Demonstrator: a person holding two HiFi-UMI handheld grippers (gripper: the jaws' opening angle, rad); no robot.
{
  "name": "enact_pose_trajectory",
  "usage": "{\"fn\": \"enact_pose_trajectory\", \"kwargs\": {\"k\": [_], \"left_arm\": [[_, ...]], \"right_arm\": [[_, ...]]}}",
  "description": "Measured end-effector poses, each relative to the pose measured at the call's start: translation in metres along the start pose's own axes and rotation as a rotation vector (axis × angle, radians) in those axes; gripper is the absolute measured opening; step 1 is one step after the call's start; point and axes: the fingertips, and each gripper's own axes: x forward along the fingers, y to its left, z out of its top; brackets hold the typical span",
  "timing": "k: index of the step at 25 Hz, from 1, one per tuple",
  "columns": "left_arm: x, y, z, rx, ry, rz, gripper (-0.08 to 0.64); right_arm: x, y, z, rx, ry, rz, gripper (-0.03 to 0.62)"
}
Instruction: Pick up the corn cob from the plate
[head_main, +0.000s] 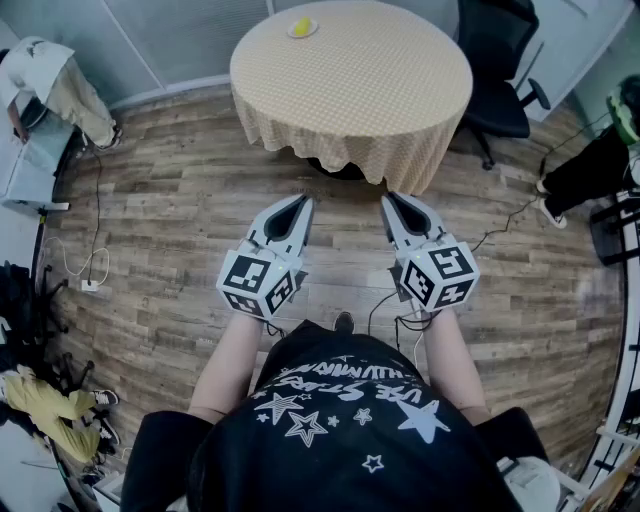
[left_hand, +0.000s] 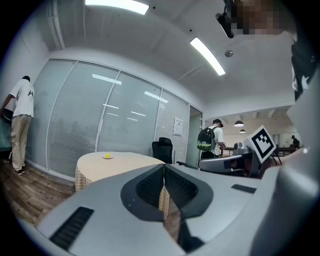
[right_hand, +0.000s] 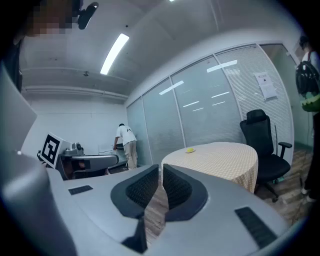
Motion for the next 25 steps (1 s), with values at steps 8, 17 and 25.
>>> {"fn": "enact_pose_trajectory", "kwargs": {"k": [8,17,25], "left_arm": [[-0.009,-0.005,-0.002,0.025,0.018,-0.03,0.011],[-0.018,-0.006,-0.004,0.038,0.029,-0.028,0.011],[-0.019,0.001,0.0,0.056,0.021,-0.003,0.011]], "right_arm": [[-0.001,0.023,-0.005,-0.02,0.023,-0.011,0.046],[-0.008,0.027,-0.013,-0.012,0.042,-0.022,0.046],[0.0,0.019,0.004,0.063,-0.072,0.018,0.046]]}}
